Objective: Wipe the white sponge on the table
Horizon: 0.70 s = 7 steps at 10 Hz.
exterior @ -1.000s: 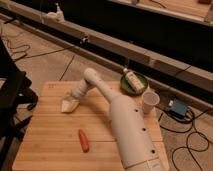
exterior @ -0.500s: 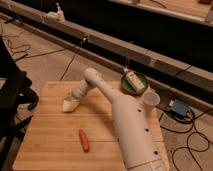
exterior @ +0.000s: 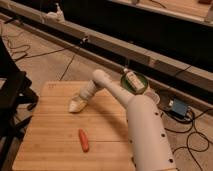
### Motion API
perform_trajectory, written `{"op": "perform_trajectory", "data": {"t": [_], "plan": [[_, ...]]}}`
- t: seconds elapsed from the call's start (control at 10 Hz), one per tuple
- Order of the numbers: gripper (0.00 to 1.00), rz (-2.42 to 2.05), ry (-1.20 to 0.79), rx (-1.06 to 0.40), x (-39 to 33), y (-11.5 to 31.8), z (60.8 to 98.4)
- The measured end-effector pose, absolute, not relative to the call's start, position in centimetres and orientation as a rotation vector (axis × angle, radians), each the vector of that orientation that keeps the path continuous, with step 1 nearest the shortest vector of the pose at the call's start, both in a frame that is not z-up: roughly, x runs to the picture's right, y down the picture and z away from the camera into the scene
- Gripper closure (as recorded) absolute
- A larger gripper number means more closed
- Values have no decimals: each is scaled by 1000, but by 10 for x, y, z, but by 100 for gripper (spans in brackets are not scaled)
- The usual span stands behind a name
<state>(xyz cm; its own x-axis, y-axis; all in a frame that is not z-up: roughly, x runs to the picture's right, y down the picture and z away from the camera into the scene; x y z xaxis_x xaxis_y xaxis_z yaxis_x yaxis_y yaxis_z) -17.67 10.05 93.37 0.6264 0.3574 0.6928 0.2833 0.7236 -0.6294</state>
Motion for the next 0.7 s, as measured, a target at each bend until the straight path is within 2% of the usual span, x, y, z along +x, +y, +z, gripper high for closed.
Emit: {"op": "perform_trajectory", "data": {"t": [0.3,0.7], "plan": [[100,49,-887,-764,-169,89,939],[100,-4,-960,-766,-213,83,929]]}}
